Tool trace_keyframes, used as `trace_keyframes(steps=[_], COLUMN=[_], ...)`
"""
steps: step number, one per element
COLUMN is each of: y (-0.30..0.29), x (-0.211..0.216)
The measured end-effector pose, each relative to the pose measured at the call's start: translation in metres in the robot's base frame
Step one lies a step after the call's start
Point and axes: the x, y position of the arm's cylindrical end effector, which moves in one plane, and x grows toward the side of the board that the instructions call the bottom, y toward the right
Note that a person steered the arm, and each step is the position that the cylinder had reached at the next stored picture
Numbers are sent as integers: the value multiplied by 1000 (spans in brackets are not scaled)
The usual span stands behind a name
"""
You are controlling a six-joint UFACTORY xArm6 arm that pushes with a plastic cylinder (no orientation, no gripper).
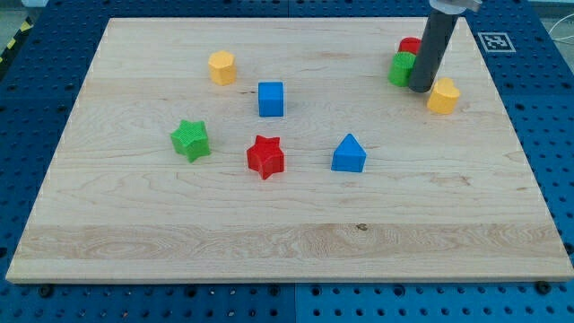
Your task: Point your arm towards the red star
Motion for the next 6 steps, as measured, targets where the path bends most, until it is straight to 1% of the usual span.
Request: trace_keyframes(steps=[1,2,3,4,5,6], y=[1,-44,-120,-185,-235,-258], x=[8,44,65,77,77,108])
